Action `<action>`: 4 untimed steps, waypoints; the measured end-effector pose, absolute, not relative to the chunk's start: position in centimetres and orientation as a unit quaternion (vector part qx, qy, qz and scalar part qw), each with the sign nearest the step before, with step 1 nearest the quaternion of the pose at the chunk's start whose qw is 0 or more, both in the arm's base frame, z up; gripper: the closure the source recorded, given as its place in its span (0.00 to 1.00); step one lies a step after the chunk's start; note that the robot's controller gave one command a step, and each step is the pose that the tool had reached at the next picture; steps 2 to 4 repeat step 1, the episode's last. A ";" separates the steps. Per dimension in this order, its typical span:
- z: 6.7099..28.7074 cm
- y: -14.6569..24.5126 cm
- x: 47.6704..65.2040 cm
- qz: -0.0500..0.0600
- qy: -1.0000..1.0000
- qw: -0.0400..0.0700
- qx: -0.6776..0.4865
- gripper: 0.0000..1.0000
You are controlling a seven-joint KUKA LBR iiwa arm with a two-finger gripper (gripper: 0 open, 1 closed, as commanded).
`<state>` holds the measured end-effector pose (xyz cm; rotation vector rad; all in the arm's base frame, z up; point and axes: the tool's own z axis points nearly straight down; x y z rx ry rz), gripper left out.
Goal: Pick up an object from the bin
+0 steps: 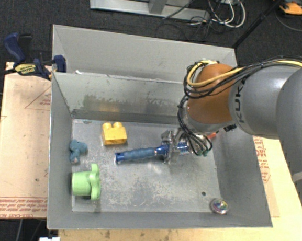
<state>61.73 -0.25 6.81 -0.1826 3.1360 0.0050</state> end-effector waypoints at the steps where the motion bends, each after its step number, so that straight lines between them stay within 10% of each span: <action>1: 8.8 -0.2 61.8 0.001 0.998 0.002 -0.058 1.00; 4: 8.8 -0.2 61.8 0.001 0.998 0.002 -0.058 1.00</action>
Offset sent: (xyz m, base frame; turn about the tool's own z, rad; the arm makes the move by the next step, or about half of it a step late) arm -0.0001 0.0000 0.0197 0.0000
